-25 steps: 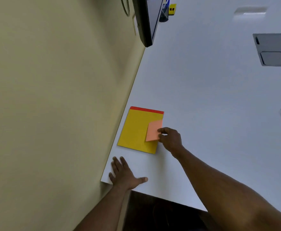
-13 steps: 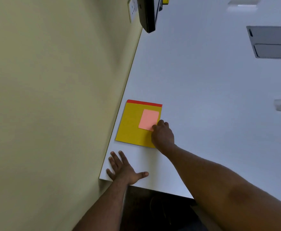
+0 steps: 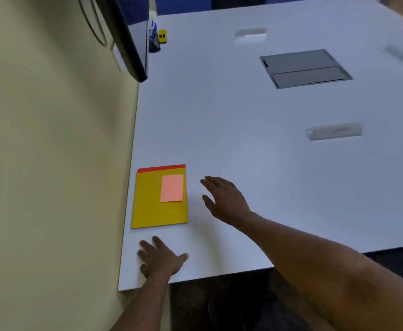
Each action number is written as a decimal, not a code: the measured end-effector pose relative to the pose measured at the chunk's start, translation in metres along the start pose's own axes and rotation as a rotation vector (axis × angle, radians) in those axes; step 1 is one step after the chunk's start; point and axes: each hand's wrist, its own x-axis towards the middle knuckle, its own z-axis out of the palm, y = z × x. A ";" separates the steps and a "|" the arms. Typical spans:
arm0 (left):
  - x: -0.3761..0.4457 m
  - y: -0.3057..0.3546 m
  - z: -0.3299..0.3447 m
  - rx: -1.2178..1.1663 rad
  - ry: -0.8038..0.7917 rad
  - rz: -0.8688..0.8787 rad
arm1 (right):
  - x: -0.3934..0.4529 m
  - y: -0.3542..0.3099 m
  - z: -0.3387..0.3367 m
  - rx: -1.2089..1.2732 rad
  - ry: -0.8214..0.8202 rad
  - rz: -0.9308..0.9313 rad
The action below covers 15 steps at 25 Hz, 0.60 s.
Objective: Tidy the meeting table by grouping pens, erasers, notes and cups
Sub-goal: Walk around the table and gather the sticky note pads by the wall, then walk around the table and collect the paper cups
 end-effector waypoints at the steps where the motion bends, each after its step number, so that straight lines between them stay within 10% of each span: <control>1: -0.008 0.011 0.000 0.008 0.007 0.012 | -0.004 0.009 -0.013 -0.014 0.030 0.026; 9: -0.117 0.172 -0.045 0.200 0.564 0.647 | -0.049 0.090 -0.144 -0.149 0.144 0.249; 15: -0.223 0.293 -0.074 -0.075 0.642 1.122 | -0.112 0.145 -0.250 -0.164 0.303 0.359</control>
